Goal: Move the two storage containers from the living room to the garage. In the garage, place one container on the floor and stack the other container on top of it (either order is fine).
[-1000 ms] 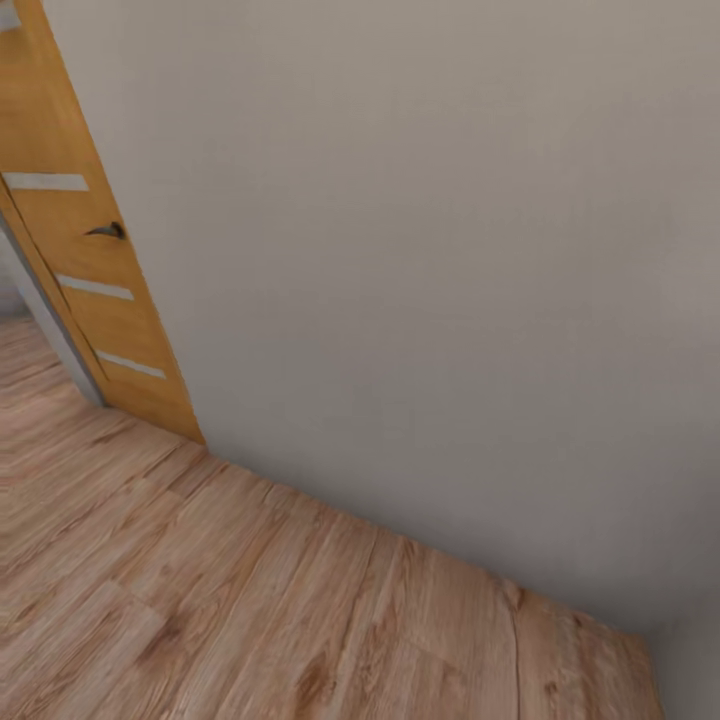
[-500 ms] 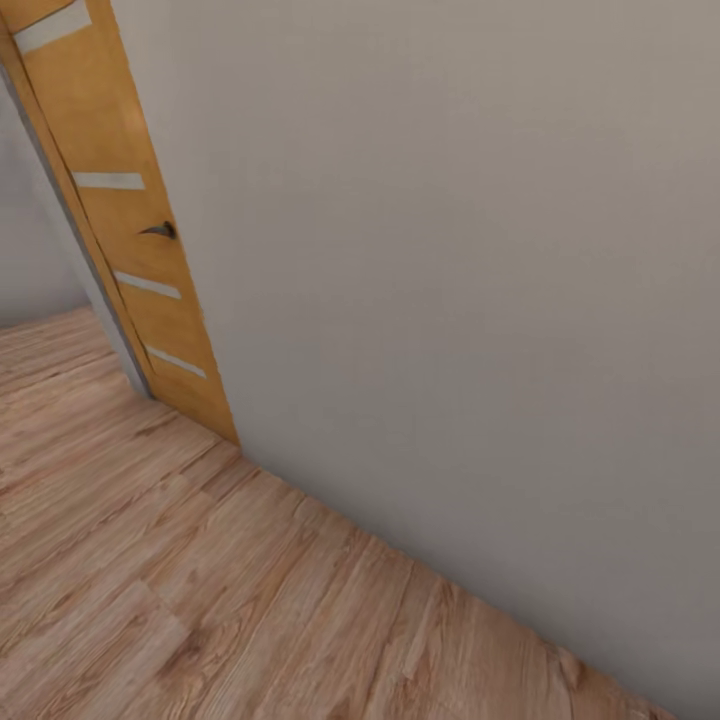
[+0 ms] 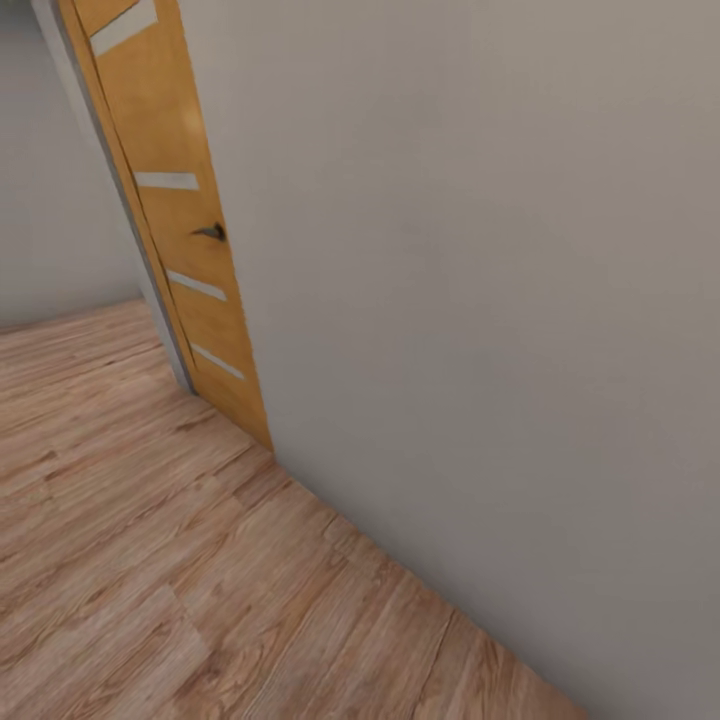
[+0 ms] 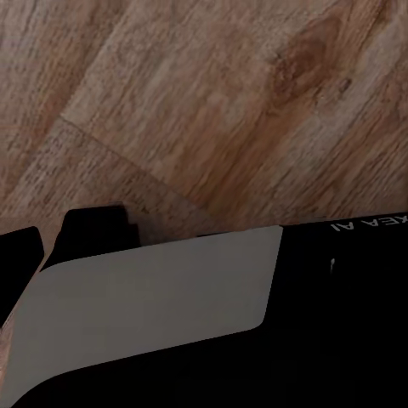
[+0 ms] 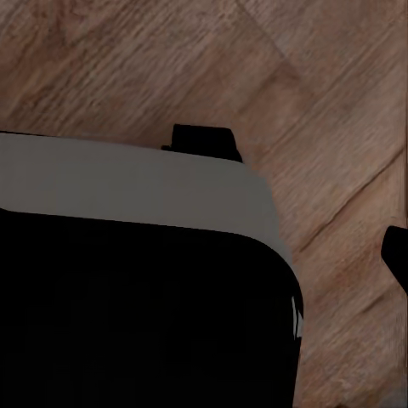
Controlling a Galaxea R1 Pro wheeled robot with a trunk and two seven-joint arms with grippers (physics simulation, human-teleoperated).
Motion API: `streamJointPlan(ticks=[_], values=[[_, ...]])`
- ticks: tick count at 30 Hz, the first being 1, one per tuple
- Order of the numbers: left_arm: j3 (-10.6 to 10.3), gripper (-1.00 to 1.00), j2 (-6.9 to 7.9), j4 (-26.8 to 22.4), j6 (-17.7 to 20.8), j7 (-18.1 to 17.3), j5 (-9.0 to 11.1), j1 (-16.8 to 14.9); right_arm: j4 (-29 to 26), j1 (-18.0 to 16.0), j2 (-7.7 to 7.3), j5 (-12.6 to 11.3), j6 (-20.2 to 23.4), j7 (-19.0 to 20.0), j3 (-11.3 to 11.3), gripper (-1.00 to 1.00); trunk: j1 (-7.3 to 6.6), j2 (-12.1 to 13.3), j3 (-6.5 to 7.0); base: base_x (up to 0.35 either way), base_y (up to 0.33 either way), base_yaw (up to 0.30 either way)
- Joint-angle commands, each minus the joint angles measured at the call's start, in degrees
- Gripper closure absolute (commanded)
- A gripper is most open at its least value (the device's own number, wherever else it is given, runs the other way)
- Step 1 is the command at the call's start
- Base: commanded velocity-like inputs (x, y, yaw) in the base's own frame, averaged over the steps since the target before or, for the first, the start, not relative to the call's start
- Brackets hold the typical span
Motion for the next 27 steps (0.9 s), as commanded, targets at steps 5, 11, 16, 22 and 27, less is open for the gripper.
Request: streamJointPlan(ticks=[5, 11, 16, 22, 27], values=[[-0.3, -1.0, 0.0, 0.1, -0.2, -0.1, 0.2, -0.1, 0.2, 0.0, 0.04, -0.5, -0.4, -0.1, 0.5, -1.0, 0.03, 0.0, -0.05, 0.314, 0.0, 0.269], [-0.3, -1.0, 0.0, 0.1, -0.2, -0.1, 0.2, -0.1, 0.2, 0.0, 0.04, -0.5, -0.4, -0.1, 0.5, -1.0, 0.03, 0.0, -0.05, 0.314, 0.0, 0.269], [-0.3, -1.0, 0.0, 0.1, -0.2, -0.1, 0.2, -0.1, 0.2, 0.0, 0.04, -0.5, -0.4, -0.1, 0.5, -1.0, 0.03, 0.0, -0.05, 0.314, 0.0, 0.269], [-0.3, -1.0, 0.0, 0.1, -0.2, -0.1, 0.2, -0.1, 0.2, 0.0, 0.04, -0.5, -0.4, -0.1, 0.5, -1.0, 0.03, 0.0, -0.05, 0.314, 0.0, 0.268], [-0.3, -1.0, 0.0, 0.1, -0.2, -0.1, 0.2, -0.1, 0.2, 0.0, 0.04, -0.5, -0.4, -0.1, 0.5, -1.0, 0.03, 0.0, -0.05, 0.314, 0.0, 0.269]])
